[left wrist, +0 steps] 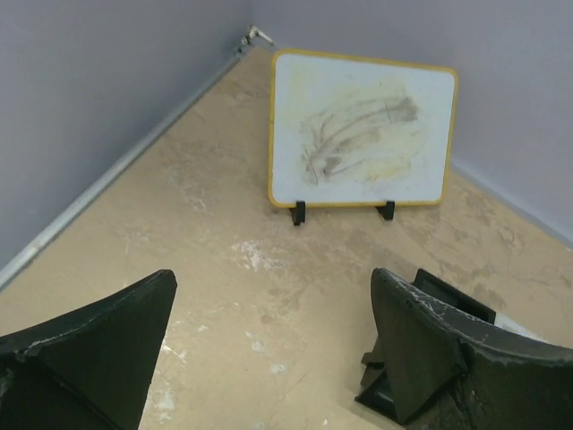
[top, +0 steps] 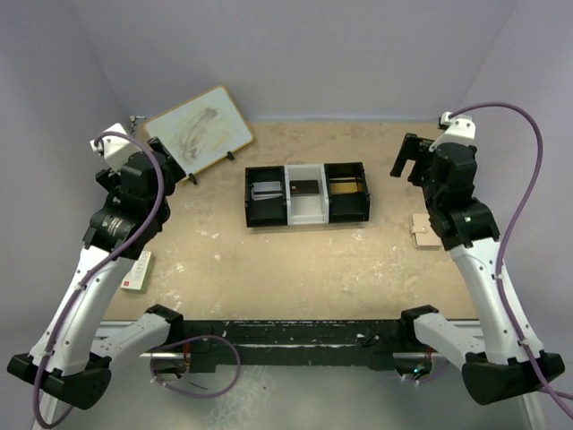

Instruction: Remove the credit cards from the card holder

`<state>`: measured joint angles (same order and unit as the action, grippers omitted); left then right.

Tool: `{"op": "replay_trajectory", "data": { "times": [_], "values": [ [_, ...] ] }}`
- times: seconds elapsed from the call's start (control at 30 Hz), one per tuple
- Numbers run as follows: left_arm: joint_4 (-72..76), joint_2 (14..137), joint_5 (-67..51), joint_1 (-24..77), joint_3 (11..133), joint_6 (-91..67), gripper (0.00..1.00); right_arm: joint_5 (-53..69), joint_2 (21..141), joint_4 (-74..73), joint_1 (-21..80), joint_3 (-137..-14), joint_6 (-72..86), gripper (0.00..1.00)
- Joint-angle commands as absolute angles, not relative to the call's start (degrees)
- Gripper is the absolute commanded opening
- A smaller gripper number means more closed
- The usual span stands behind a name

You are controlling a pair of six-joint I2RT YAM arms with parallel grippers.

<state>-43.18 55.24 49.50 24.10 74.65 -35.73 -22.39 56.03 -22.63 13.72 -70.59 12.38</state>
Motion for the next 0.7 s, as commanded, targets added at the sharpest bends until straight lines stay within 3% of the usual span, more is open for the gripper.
{"op": "replay_trajectory", "data": {
  "times": [0.0, 0.17, 0.4, 0.67],
  "values": [
    [-33.83, 55.54, 31.28, 17.78, 68.74, -37.13, 0.87, -19.52, 59.53, -22.59, 8.42, -66.86, 17.73, 1.00],
    [-26.64, 57.63, 17.78, 16.06, 61.46, -39.48, 0.84, -13.09, 64.49, -20.67, -0.19, -60.92, 22.21, 1.00],
    [-27.70, 62.25, 14.37, 22.50, 57.88, -38.44, 0.82, -6.36, 73.32, -18.91, -10.86, -56.23, 25.27, 0.97],
    [-30.00, 59.58, 17.73, 24.80, 54.80, -35.96, 0.83, -5.85, 80.83, -16.35, -14.58, -53.45, 27.61, 0.95]
  ]
}}
